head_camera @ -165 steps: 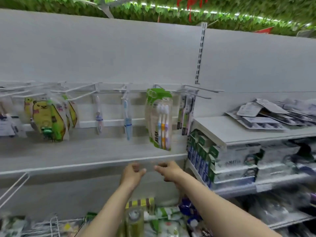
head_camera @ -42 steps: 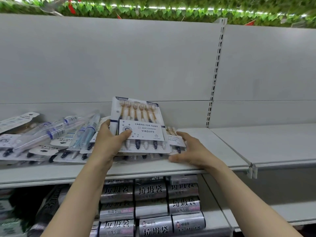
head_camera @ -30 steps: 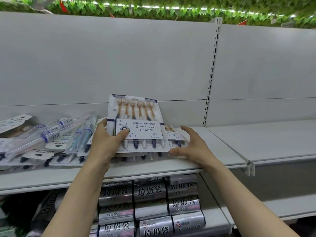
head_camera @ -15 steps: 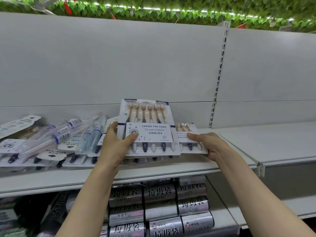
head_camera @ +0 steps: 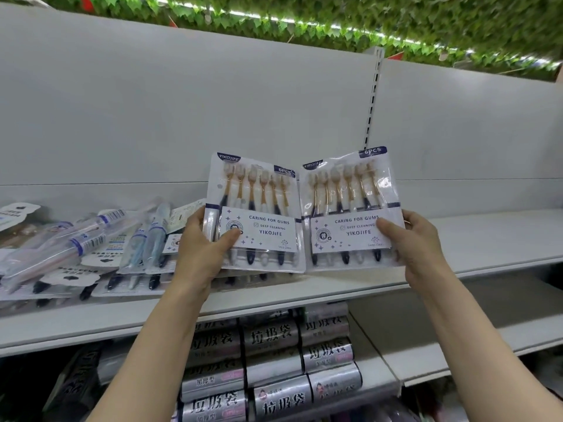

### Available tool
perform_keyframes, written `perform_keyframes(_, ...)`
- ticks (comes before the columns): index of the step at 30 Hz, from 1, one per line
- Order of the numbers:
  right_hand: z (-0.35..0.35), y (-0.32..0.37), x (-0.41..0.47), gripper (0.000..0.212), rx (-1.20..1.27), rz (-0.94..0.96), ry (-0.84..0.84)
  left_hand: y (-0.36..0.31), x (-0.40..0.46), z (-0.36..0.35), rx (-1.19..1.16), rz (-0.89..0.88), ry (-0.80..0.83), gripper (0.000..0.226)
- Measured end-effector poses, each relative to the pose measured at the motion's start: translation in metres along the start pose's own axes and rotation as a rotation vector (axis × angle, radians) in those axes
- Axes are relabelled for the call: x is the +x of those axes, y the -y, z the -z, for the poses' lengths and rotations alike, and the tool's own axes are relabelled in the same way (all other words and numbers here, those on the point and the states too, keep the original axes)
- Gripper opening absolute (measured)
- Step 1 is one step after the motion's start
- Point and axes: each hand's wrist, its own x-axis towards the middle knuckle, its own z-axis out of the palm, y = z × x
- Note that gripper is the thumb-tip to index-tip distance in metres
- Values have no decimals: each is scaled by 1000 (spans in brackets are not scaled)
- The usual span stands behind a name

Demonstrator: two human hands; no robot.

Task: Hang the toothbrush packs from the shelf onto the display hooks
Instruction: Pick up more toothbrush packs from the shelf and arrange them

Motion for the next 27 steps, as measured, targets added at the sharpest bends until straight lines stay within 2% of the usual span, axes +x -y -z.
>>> perform_keyframes(4,17,7,-22,32,97,136,-101,-13,-22,-3,-116,-43,-37,43)
perform_keyframes(7,31,15,-38,27,152,219,-113,-23,-42,0,-204,-55,-57,32)
perform_keyframes(13,54,9,-72,26,97,311,-145,-41,-103,4,-179,-117,-125,28)
perform_keyframes(18,72,-8,-109,24,207,302,-171,-44,-159,11,-116,-67,-214,29)
perform_keyframes(22,66,-29,-142,23,272,190,-109,-43,-210,33,-110,28,-294,42)
perform_keyframes(27,32,-42,-194,24,283,65,-38,-52,-249,85,-68,-27,-428,52)
